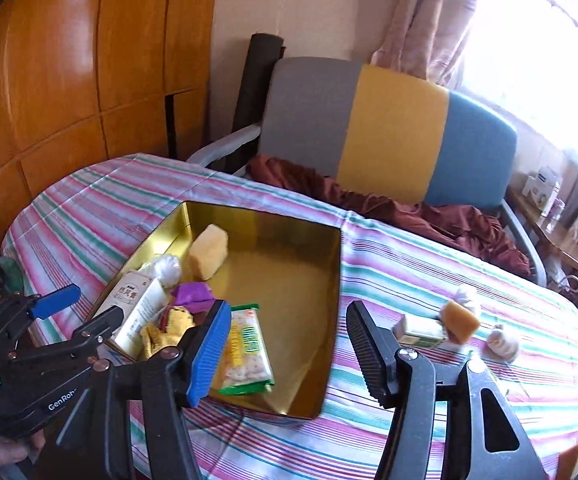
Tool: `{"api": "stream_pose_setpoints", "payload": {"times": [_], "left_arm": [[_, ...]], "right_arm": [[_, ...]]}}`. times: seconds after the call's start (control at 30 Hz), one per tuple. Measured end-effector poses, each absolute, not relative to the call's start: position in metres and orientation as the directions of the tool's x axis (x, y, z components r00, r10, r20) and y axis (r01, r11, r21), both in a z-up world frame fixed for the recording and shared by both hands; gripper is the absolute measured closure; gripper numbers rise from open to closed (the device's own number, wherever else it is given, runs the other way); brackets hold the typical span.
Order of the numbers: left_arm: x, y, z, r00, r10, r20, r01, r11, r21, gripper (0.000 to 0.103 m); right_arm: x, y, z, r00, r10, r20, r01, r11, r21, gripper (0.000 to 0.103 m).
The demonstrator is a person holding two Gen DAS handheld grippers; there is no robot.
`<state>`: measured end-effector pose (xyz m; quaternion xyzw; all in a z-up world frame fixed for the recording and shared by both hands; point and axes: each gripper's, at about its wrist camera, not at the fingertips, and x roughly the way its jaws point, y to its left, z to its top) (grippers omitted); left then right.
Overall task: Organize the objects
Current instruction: 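Withdraw both grippers from the tray toward the remaining items, then grasp the white-green carton with the left gripper while right approaches the beige knitted sock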
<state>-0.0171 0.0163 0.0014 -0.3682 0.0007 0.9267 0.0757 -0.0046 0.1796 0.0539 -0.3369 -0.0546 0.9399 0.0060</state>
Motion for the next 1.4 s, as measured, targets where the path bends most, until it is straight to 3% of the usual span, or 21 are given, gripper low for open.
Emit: {"api": "stream_pose_setpoints", "payload": {"times": [0.77, 1.23, 1.37, 1.4], "left_arm": [[-0.031, 0.153, 0.015, -0.669, 0.288, -0.686, -0.400, -0.917, 0.006, 0.043], [-0.046, 0.218, 0.003, -0.588, 0.353, -0.728, -0.505, -0.863, -0.010, 0.043], [-0.054, 0.235, -0.003, -0.550, 0.382, -0.743, -0.539, -0.842, -0.034, 0.042], [-0.057, 0.240, -0.005, -0.540, 0.382, -0.750, -0.543, -0.839, -0.036, 0.037]], "right_arm": [[0.018, 0.303, 0.053, -0.744, 0.219, -0.632, -0.185, -0.975, -0.120, 0.036], [-0.005, 0.399, 0.012, -0.609, 0.316, -0.728, -0.258, -0.946, -0.195, 0.030], [-0.023, 0.454, -0.011, -0.558, 0.292, -0.776, -0.318, -0.940, -0.125, 0.028], [-0.025, 0.470, -0.018, -0.553, 0.291, -0.781, -0.356, -0.930, -0.095, 0.028]]}}
